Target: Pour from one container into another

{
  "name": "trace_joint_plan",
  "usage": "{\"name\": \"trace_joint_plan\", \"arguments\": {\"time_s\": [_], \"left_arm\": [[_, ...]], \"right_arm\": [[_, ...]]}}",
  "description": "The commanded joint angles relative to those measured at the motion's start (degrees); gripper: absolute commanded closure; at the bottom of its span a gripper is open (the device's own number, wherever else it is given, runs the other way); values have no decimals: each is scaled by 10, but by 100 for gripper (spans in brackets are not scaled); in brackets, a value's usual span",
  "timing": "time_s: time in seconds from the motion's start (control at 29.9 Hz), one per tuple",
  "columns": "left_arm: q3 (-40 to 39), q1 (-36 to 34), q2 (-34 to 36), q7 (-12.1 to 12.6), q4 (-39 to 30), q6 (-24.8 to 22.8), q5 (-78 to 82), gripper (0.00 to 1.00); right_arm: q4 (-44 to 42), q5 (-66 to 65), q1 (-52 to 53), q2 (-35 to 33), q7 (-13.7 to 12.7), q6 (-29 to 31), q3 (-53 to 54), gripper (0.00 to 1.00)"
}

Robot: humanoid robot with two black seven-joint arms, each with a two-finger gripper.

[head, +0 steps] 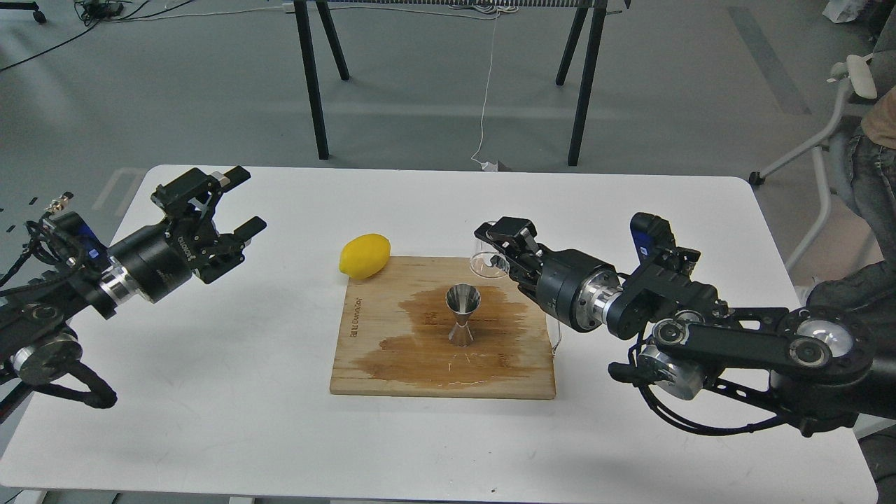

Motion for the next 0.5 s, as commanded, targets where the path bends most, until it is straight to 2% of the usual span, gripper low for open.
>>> {"name": "trace_joint_plan", "arguments": {"time_s": [0.0, 0.47], "left_arm": [[0, 2, 0, 0, 0, 0, 0, 7], [0, 3, -6, 0, 1, 0, 0, 6]], "right_arm": [[-10, -17, 3, 9, 6, -11, -3, 77], [-50, -84, 18, 51, 23, -17, -44, 77]]}}
